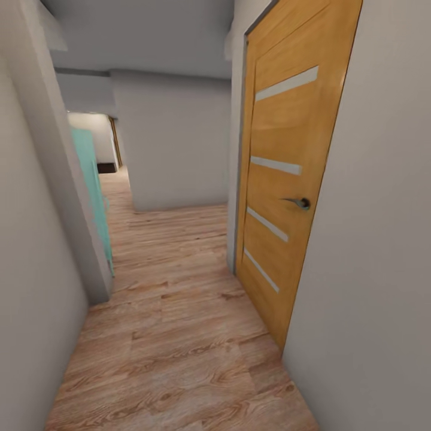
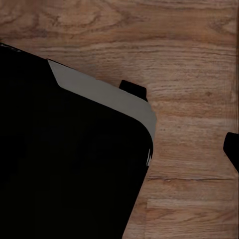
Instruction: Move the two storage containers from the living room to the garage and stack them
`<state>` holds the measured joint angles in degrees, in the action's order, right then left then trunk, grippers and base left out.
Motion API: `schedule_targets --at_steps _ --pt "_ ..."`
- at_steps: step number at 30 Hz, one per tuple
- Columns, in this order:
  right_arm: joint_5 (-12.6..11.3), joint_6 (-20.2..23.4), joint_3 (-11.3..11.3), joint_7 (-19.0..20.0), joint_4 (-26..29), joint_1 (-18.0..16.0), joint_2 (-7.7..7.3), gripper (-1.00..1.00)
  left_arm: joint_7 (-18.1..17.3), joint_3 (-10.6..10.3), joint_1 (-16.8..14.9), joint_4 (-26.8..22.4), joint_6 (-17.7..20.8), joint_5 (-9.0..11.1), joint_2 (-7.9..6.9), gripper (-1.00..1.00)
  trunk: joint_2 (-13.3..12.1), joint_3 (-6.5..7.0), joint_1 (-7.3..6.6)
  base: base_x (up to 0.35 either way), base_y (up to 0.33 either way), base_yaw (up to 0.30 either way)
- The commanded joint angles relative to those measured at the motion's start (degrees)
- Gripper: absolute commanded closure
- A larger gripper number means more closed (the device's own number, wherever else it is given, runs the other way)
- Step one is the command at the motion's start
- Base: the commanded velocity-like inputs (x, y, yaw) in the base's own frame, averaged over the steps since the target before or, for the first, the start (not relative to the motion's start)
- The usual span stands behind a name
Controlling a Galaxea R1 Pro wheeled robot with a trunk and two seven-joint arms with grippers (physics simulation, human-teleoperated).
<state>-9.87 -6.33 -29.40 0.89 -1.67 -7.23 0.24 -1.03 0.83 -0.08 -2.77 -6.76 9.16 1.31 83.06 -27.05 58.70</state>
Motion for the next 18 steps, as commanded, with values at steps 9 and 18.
schedule_targets --at_steps 9,18 --pt "-0.50 -0.35 -0.48 0.07 -0.18 -0.06 0.03 -1.00 -0.08 0.05 -0.01 -0.02 -0.18 0.42 0.01 -1.00 0.02 -0.05 0.03 0.321 0.000 0.277" --pt "-0.50 -0.35 -0.48 0.07 -0.18 -0.06 0.03 -1.00 -0.07 0.05 -0.01 -0.01 -0.18 0.42 0.01 -1.00 0.02 -0.05 0.03 0.316 0.000 0.277"
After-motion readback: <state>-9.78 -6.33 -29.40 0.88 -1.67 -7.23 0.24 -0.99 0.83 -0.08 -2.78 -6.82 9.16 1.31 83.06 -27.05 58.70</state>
